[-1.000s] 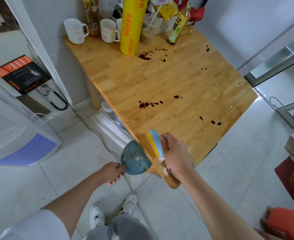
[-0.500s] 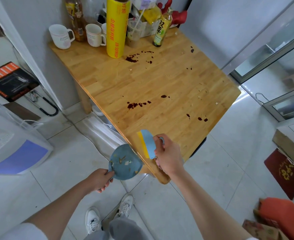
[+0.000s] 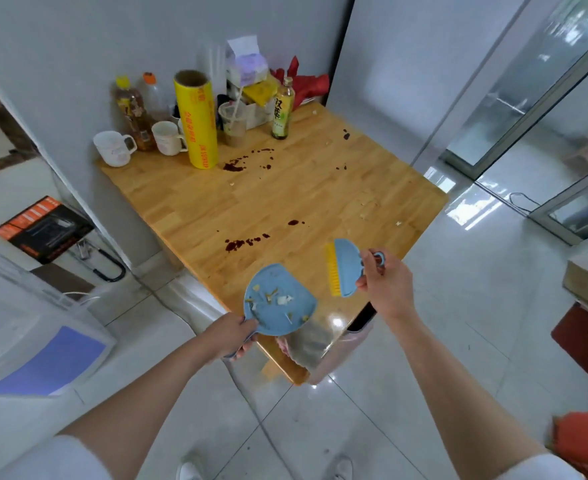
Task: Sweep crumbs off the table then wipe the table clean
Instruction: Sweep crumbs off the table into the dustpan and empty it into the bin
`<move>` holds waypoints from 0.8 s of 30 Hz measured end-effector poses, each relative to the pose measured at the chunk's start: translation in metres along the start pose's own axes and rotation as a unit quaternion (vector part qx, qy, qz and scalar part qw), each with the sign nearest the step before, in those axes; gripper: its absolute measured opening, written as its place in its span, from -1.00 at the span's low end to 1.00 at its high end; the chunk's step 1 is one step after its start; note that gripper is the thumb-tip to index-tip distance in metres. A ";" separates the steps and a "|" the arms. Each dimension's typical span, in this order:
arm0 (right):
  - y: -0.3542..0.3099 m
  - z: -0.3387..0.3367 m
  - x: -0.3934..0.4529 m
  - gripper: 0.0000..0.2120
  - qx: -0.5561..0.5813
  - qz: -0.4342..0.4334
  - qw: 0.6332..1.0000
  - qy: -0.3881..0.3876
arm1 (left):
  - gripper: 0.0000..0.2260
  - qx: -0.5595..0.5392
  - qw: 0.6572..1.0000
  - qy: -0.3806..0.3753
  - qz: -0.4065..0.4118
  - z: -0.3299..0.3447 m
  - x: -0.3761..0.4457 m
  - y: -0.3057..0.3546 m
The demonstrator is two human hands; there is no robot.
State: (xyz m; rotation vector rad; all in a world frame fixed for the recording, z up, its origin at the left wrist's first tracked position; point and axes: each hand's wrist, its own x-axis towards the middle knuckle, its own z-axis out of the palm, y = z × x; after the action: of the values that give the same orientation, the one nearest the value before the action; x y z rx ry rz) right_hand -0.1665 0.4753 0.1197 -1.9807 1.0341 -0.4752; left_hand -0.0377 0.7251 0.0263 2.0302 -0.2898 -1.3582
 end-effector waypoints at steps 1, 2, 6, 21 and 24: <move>0.008 -0.022 0.013 -0.83 0.002 -0.002 1.000 0.009 | -0.68 0.007 1.000 0.001 0.009 0.017 0.004 0.024; 0.015 -0.037 0.023 -0.82 0.005 -0.001 1.000 0.013 | -0.67 0.010 1.000 0.001 0.012 0.028 0.008 0.040; 0.057 -0.111 0.073 -0.81 -0.009 -0.002 1.000 0.017 | -0.68 -0.017 1.000 0.002 0.001 0.092 0.035 0.104; 0.093 -0.084 0.270 -0.76 -0.027 0.014 0.984 -0.174 | -0.65 -0.204 0.945 0.252 -0.035 0.113 0.110 0.187; 0.100 -0.057 0.299 -0.77 -0.011 0.053 0.981 -0.186 | -0.64 -0.214 0.939 0.264 -0.043 0.104 0.133 0.191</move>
State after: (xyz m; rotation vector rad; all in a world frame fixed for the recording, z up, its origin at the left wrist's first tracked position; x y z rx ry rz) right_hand -0.0765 0.1741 0.0588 -1.9264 0.9008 -0.0310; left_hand -0.0385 0.4698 0.0252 1.9483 0.3135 -0.7821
